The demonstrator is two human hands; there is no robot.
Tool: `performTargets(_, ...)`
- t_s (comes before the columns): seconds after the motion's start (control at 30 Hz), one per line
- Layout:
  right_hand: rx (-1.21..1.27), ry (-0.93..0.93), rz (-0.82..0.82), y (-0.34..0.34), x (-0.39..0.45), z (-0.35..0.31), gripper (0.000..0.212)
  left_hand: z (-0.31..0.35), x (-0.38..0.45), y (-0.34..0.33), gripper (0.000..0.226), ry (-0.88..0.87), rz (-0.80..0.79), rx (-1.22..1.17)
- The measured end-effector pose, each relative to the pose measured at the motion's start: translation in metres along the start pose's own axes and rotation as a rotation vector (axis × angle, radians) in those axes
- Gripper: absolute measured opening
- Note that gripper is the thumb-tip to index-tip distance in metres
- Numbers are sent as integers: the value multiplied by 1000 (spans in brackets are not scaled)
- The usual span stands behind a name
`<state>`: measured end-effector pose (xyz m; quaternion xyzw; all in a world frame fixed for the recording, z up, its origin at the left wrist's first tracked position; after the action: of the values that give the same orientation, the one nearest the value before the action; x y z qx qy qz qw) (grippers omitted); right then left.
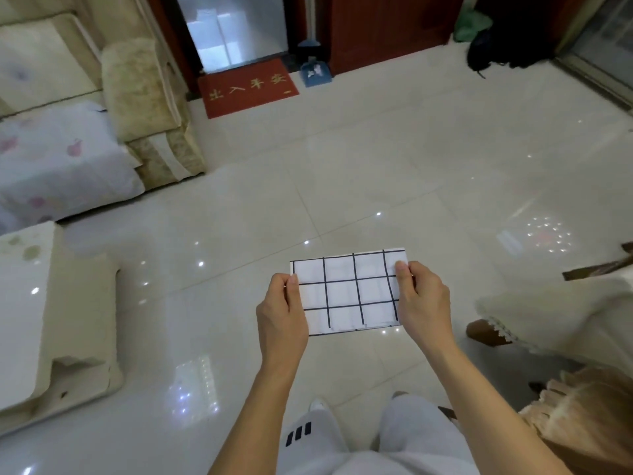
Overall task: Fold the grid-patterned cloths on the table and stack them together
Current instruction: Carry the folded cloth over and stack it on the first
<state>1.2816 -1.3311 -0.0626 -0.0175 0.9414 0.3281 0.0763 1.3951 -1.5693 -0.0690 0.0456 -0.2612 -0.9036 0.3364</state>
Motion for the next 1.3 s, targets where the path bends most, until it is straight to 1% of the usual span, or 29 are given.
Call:
performTargets(0.2, 31, -60, 81, 20, 57, 11, 46, 28, 56, -54, 30, -54, -90, -11)
performTargets(0.33, 55, -92, 107, 38, 107, 24, 45, 51, 93, -105, 30, -76, -146, 10)
performTargets(0.63, 104, -151, 153, 111, 263, 47, 45, 128, 182, -253, 31, -99, -206, 16)
performTargets(0.8, 149, -206, 209, 159, 340, 76, 45, 174, 217, -338, 31, -131, -244, 25)
performTargets(1.03, 237, -320, 259, 196, 400, 114, 45, 210, 247, -415, 32, -156, -304, 67)
performTargets(1.3, 229, -370, 346, 245, 451, 143, 46, 256, 272, -500, 30, -232, -424, 25)
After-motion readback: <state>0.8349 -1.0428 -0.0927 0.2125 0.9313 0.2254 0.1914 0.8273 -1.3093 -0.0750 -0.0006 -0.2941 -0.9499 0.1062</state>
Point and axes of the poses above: each hand's wrist, its own x-axis towards the middle knuckle, its own y-axis out of the back of the hand, z = x × y, the point moved 10 cm from there along x, towards the middle knuckle, and after that the axes turned 8 degrees about -y, right-handed, at the moved point
